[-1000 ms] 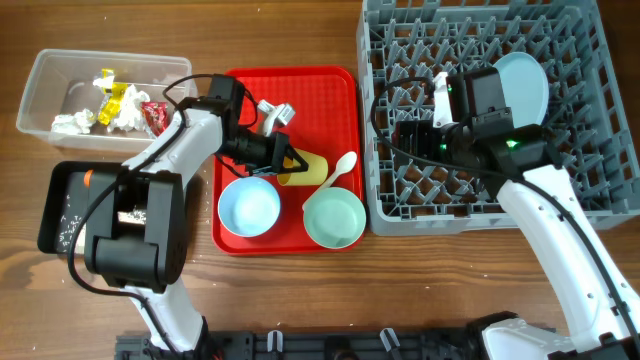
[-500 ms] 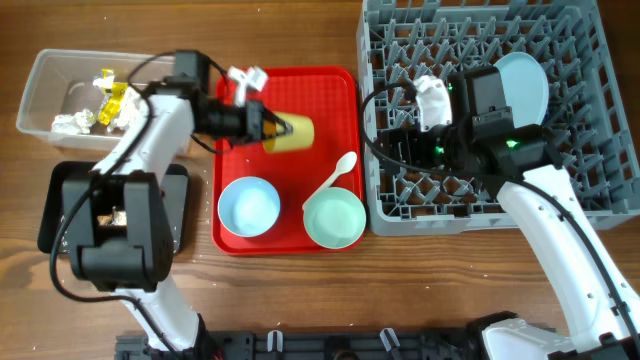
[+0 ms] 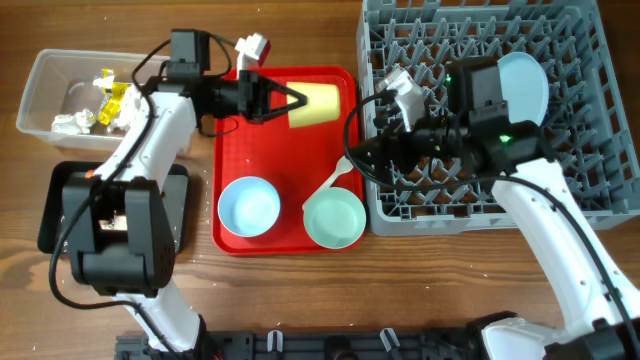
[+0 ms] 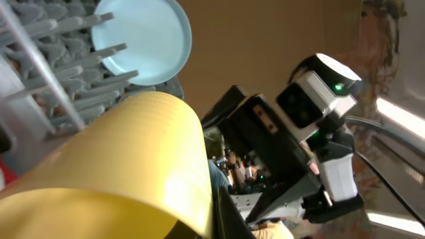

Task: Sort waste into correct bins and load items into the dishwasher rack
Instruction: 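Lift the yellow cup with left gripper toward the rack, then hand the yellow cup from left gripper to right gripper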

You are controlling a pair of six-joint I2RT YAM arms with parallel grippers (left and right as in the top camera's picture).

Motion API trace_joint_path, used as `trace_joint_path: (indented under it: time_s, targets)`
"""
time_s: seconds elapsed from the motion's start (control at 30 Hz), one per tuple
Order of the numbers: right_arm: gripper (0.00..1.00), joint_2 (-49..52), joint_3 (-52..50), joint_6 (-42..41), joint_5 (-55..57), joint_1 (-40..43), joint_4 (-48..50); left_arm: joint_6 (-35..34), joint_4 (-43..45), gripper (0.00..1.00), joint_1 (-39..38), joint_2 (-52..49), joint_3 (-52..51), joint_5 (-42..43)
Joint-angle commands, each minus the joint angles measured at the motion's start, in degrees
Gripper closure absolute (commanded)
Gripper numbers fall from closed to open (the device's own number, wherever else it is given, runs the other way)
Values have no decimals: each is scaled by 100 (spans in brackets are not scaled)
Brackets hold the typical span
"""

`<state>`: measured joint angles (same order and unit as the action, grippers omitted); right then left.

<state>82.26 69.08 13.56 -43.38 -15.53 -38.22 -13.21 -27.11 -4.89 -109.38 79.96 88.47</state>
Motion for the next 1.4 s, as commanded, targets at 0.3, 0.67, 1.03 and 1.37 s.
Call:
trace_joint_path:
  time_s: [0.3,0.67,1.03,1.37]
  targets:
    - [0,358,-20,1971,-2592,688,431,-2223,1040,96,-240,879,105,190]
    - [0,369,-20,140,-2098,1537,1137,-2223,940,96,-629,953,105,188]
    - [0,549,-20,2103,-3558,1495,601,-2225,977,96,-852,955,105,186]
    - [0,1128,-20,2218,-4223,1174,1401,-2223,977,96,-852,955,105,186]
